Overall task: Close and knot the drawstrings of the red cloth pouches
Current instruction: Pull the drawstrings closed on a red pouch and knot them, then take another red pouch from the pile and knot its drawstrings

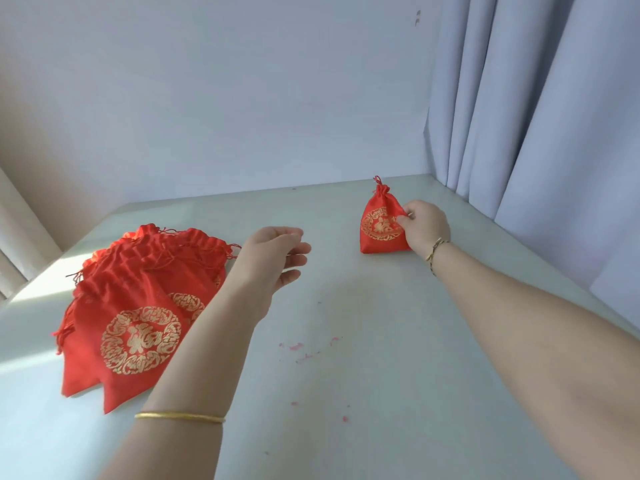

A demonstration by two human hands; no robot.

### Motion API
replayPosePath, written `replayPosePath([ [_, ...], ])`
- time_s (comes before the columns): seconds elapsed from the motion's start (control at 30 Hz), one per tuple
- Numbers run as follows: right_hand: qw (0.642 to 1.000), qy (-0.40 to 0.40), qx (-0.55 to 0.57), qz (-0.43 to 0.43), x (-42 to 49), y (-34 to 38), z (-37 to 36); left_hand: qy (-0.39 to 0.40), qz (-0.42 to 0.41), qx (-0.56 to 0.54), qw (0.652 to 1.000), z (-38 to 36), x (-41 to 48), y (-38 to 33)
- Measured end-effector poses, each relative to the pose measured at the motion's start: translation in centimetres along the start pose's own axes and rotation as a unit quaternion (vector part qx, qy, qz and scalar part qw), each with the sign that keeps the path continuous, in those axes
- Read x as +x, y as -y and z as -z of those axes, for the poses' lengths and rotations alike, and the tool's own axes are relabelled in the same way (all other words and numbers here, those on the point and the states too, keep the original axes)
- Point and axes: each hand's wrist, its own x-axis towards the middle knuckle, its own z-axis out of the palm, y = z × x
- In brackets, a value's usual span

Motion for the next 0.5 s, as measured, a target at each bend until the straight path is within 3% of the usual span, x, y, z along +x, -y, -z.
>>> replayPosePath([
  [0.17,0.988,-0.037,-0.144,0.048,-0.1,-1.0,-1.3,-0.014,-0.018,0.018,1.000,1.0,0.0,0.3],
  [0.3,0.981,-0.038,-0.188,0.015,-0.8,0.3,-0.6,-0.082,-0.085,0.066,0.991,3.2,-0.9,-0.2],
  [0.4,0.980,-0.070,-0.184,0.023,-2.7,2.7,-0.2,-0.206,-0.158,0.152,0.954,6.7,-1.9,-0.4],
  [0.5,0.994,-0.067,-0.061,0.063,-5.7,6.5,-0.9,-0.335,-0.183,0.259,0.887,10.9,-3.2,-0.1],
])
